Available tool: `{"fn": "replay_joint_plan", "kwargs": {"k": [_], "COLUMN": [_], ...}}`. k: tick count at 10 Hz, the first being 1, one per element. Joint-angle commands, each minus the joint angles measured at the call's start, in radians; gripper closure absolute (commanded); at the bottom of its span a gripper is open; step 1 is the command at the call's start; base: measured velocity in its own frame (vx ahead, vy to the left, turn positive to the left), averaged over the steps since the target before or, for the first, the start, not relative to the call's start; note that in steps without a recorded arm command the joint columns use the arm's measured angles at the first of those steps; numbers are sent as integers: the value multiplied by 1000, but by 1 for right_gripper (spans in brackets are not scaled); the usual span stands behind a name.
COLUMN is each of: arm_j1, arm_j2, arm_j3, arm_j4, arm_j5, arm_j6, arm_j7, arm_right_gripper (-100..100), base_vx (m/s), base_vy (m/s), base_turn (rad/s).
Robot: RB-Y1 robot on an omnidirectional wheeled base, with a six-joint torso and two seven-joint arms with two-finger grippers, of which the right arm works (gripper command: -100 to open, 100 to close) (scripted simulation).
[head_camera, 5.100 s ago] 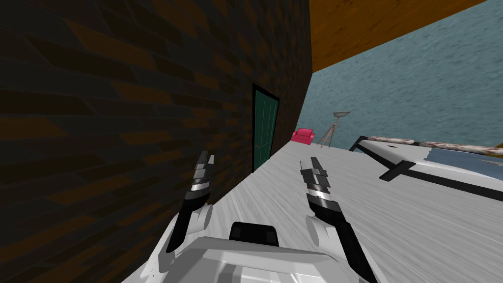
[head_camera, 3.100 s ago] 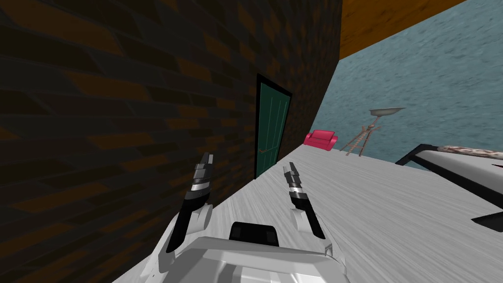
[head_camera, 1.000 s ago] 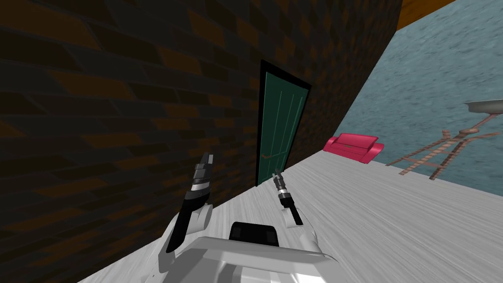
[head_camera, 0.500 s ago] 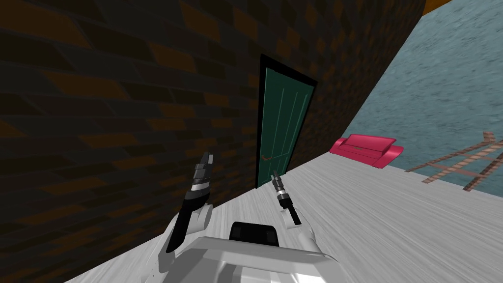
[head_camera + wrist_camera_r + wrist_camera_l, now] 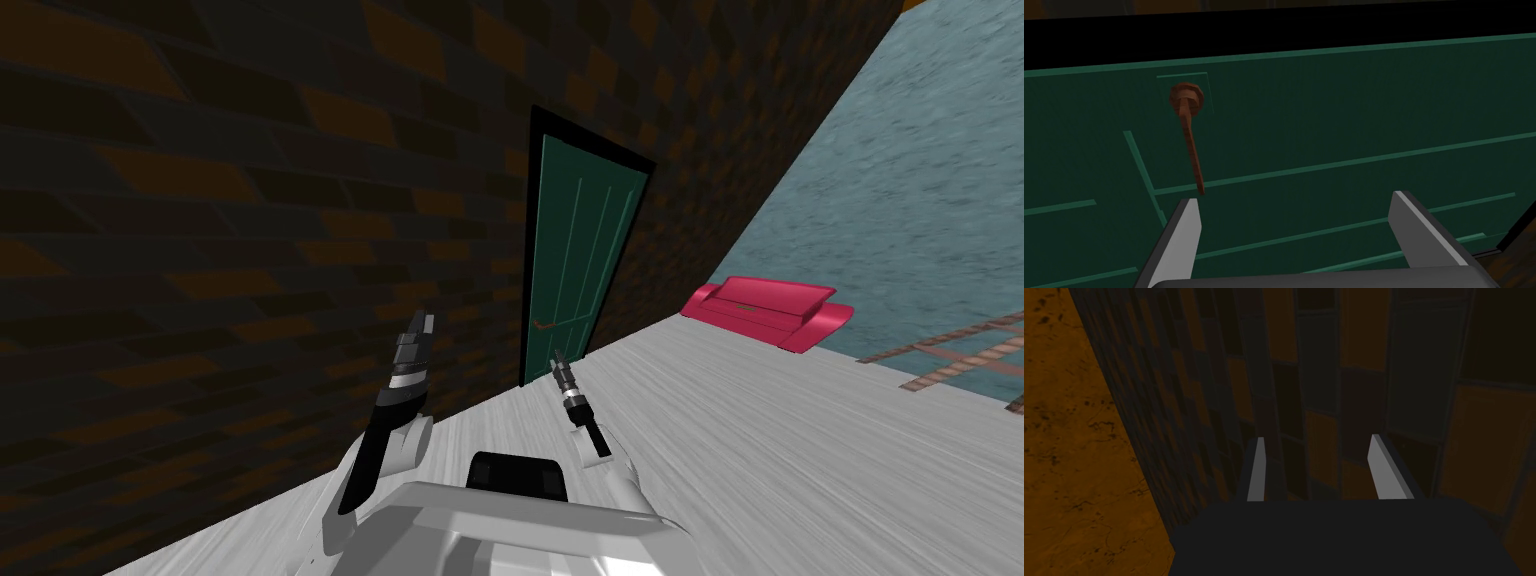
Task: Pull the door open
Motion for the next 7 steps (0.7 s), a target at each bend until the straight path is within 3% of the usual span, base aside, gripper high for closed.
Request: {"fn": "replay_joint_plan", "kwargs": {"k": [1, 7], "arm_j1": [-11, -72], "arm_j2": [1, -7], "arm_j3": [3, 33], "arm_j4": [30, 181], "arm_j5": [0, 0], "arm_j6": [-12, -56], "arm_j7": [0, -15], "arm_right_gripper": [-100, -100], "base_vx": [52, 65], "base_vy": [-57, -72], "base_turn": [31, 69]}}
